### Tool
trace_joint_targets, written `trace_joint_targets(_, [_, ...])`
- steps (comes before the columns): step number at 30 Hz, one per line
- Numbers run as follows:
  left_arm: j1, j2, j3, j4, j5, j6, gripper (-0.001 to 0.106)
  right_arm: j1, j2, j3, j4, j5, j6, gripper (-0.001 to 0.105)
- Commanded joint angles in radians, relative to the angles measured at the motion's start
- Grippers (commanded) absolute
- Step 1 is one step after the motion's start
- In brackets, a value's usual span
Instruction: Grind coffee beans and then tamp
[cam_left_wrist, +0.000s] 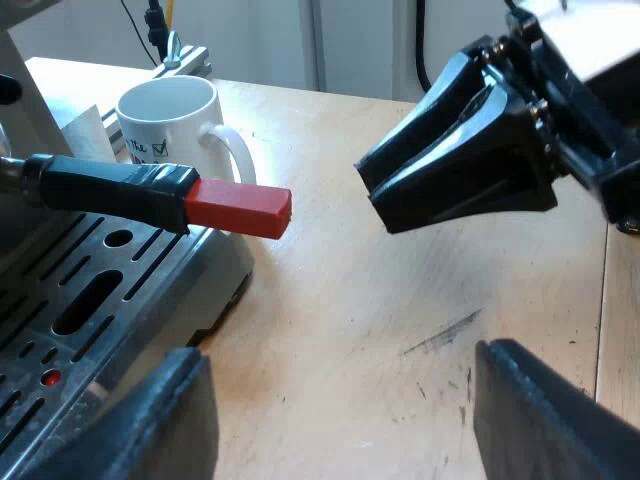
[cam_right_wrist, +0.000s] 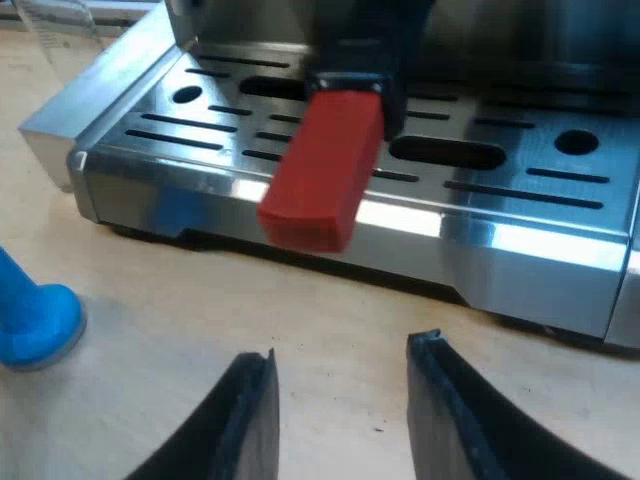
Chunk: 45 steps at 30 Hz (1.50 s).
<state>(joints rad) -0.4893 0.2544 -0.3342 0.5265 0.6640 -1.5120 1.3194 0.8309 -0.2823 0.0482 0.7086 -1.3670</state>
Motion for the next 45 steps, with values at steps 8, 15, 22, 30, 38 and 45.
trace_joint_targets(8, [-0.006, 0.004, -0.001, -0.015, -0.003, -0.016, 0.058, 0.000, -0.001, 0.021, -0.048, 0.034, -0.118, 0.033])
trace_joint_targets(15, [-0.006, 0.065, 0.019, -0.047, -0.025, -0.016, 0.058, 0.000, 0.005, 0.021, -0.056, 0.058, -0.118, 0.033])
trace_joint_targets(22, [-0.006, 0.163, 0.047, -0.186, -0.001, -0.016, 0.058, 0.000, 0.108, 0.021, -0.224, 0.068, -0.157, 0.033])
trace_joint_targets(30, [-0.006, 0.246, 0.047, -0.189, 0.006, -0.016, 0.058, 0.000, 0.190, 0.021, -0.320, 0.102, -0.164, 0.033])
trace_joint_targets(38, [-0.006, 0.270, 0.047, -0.189, 0.006, -0.016, 0.058, 0.000, 0.280, 0.021, -0.480, 0.148, -0.261, 0.033])
trace_joint_targets(45, [-0.006, 0.270, 0.047, -0.189, 0.006, -0.016, 0.058, 0.000, 0.300, 0.021, -0.497, 0.191, -0.261, 0.030])
